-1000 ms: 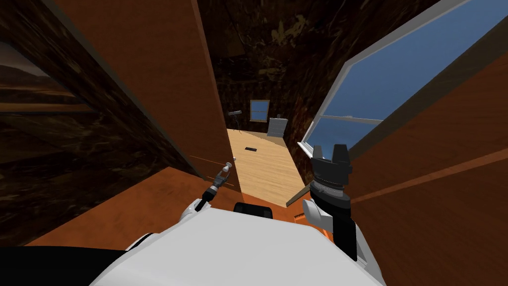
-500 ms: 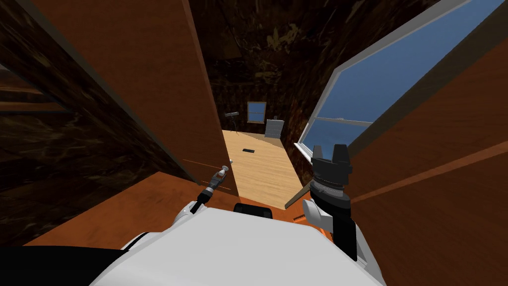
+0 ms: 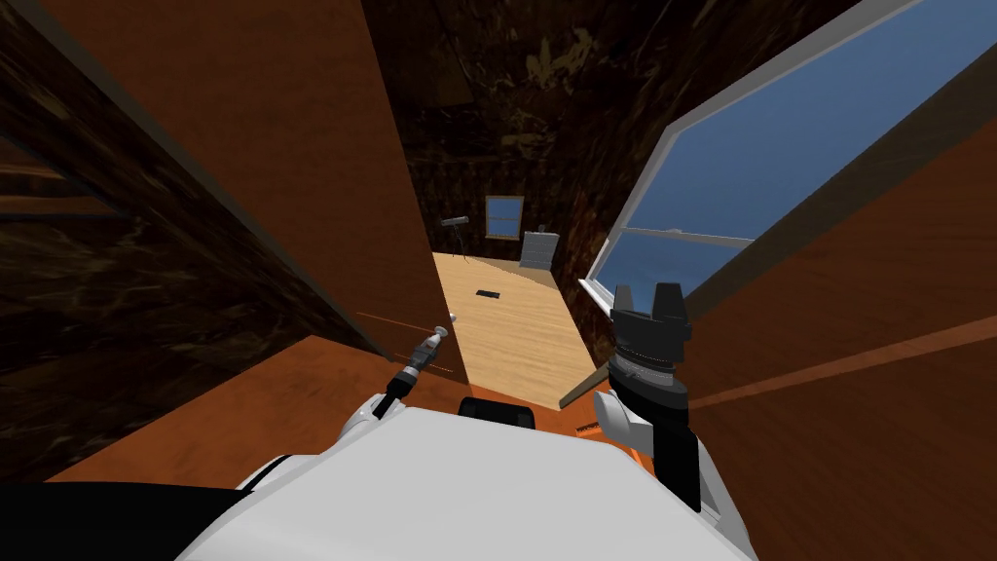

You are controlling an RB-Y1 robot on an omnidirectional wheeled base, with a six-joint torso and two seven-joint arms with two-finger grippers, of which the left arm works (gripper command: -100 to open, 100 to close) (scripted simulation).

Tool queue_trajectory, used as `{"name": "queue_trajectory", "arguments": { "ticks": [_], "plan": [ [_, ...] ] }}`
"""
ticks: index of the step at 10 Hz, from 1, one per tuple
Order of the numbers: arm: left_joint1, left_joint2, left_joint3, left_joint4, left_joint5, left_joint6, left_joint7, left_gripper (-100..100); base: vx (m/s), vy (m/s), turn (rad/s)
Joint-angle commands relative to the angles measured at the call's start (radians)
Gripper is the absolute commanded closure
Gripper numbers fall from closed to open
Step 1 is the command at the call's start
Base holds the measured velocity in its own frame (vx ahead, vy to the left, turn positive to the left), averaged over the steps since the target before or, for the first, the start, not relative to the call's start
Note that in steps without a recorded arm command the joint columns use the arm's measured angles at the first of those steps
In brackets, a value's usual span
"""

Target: Pull the door open

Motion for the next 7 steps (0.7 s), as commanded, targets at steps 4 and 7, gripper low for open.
{"name": "queue_trajectory", "arguments": {
  "ticks": [4, 7],
  "plan": [
    [0.0, -0.001, -0.003, -0.001, 0.013, 0.003, 0.046, 100, -0.012, 0.01, -0.025],
    [0.0, -0.002, -0.008, -0.004, 0.036, 0.009, 0.126, 100, -0.039, 0.028, -0.068]
  ]
}}
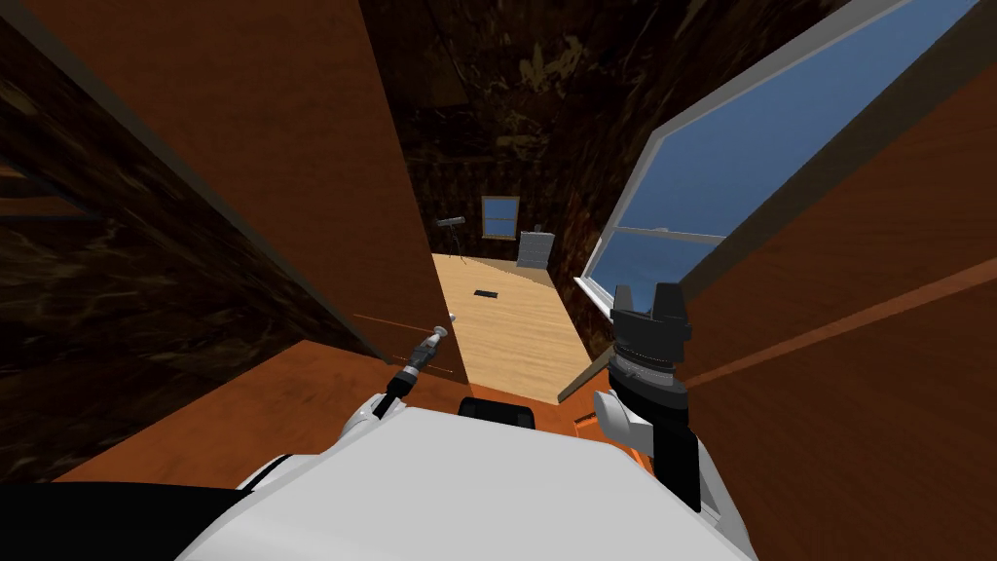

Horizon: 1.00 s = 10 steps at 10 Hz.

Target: Pull the door open

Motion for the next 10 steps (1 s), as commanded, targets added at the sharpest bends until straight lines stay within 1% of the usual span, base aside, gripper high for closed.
{"name": "queue_trajectory", "arguments": {
  "ticks": [1, 6, 7, 9, 10],
  "plan": [
    [0.0, -0.002, -0.003, 0.0, 0.011, 0.001, 0.039, 100, -0.031, 0.018, -0.061],
    [-0.002, -0.005, -0.013, -0.005, 0.055, 0.011, 0.178, 100, -0.043, 0.028, -0.077],
    [-0.002, -0.005, -0.013, -0.005, 0.055, 0.011, 0.185, 100, -0.034, 0.018, -0.027],
    [-0.003, -0.006, -0.018, -0.008, 0.077, 0.017, 0.247, 100, -0.037, 0.021, -0.077],
    [-0.003, -0.006, -0.018, -0.008, 0.077, 0.017, 0.255, 100, -0.035, 0.023, -0.039]
  ]
}}
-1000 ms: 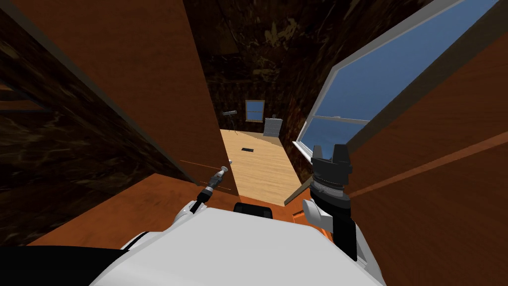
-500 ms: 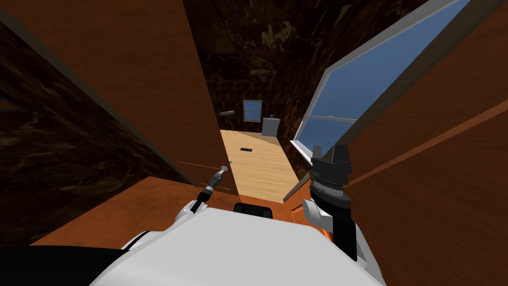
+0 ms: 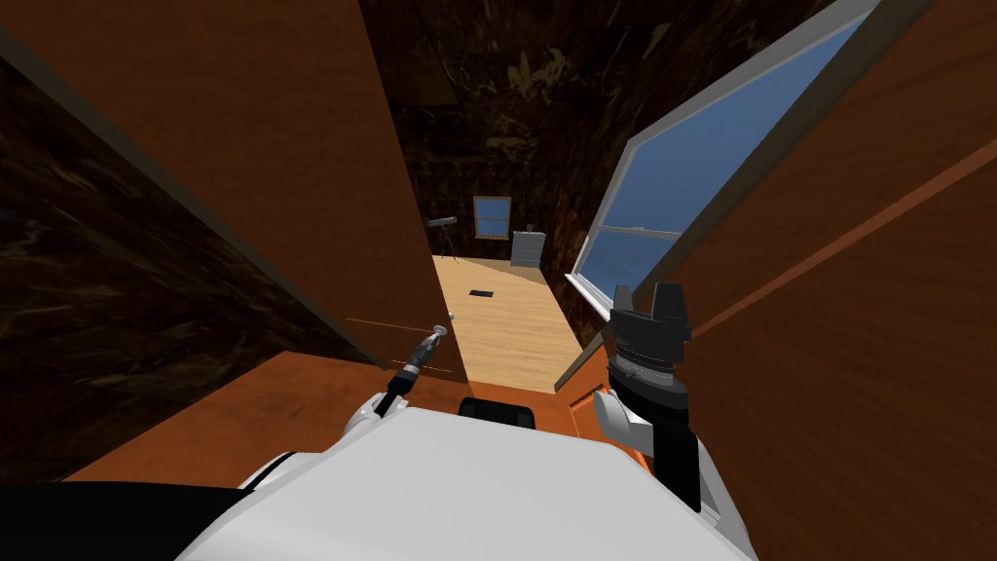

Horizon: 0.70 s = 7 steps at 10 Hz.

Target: Pull the door open

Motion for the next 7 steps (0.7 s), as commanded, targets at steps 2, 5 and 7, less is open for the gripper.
{"name": "queue_trajectory", "arguments": {
  "ticks": [2, 5, 7],
  "plan": [
    [0.002, -0.004, -0.007, -0.004, 0.025, 0.006, 0.074, 100, -0.044, 0.027, -0.074],
    [0.001, -0.005, -0.012, -0.007, 0.049, 0.012, 0.146, 100, -0.039, 0.027, -0.071],
    [0.0, -0.006, -0.015, -0.008, 0.063, 0.015, 0.195, 100, -0.039, 0.024, -0.048]
  ]
}}
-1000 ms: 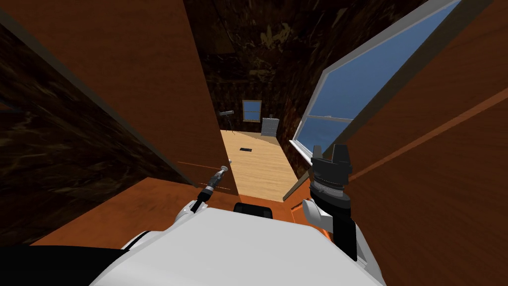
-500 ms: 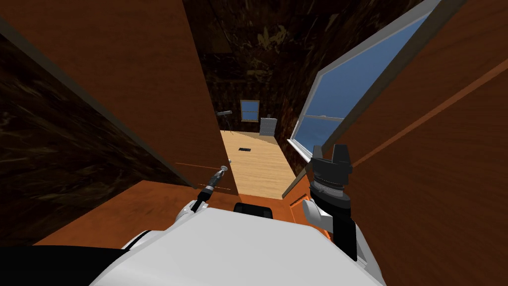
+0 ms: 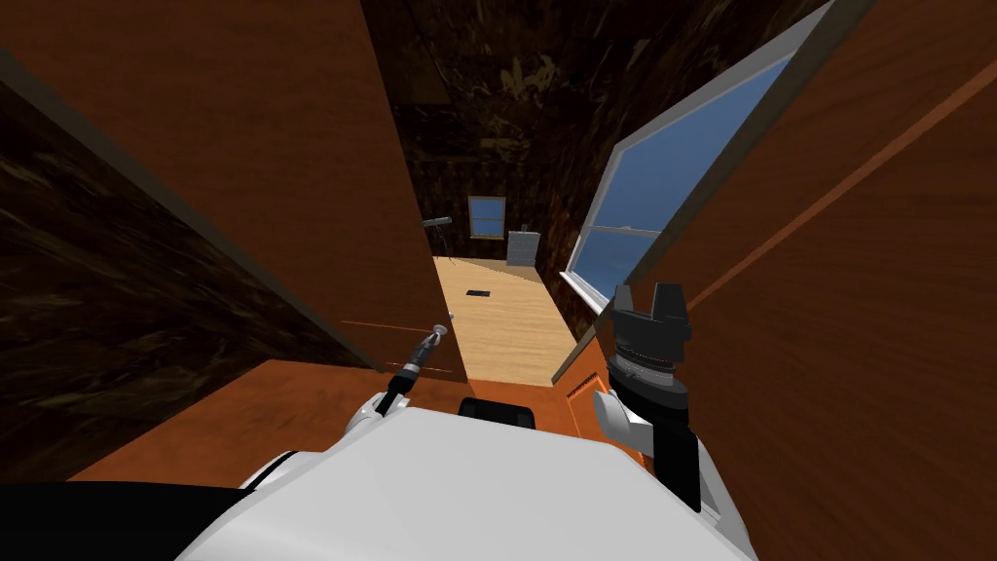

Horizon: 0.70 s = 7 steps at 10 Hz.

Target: Pull the door open

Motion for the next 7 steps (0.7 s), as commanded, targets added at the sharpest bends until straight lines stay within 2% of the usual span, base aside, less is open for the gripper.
{"name": "queue_trajectory", "arguments": {
  "ticks": [1, 2, 3, 4, 6, 7],
  "plan": [
    [0.002, -0.005, -0.007, -0.001, 0.019, 0.006, 0.05, 100, -0.059, 0.031, -0.128],
    [0.002, -0.005, -0.007, -0.001, 0.019, 0.006, 0.067, 100, -0.049, 0.032, -0.059],
    [0.001, -0.005, -0.01, -0.003, 0.033, 0.009, 0.101, 100, -0.041, 0.028, -0.058],
    [0.001, -0.005, -0.01, -0.003, 0.033, 0.009, 0.106, 100, -0.031, 0.02, -0.034],
    [0.0, -0.007, -0.016, -0.006, 0.061, 0.016, 0.171, 100, -0.051, 0.023, -0.095],
    [0.0, -0.007, -0.016, -0.006, 0.061, 0.016, 0.186, 100, -0.049, 0.032, -0.051]
  ]
}}
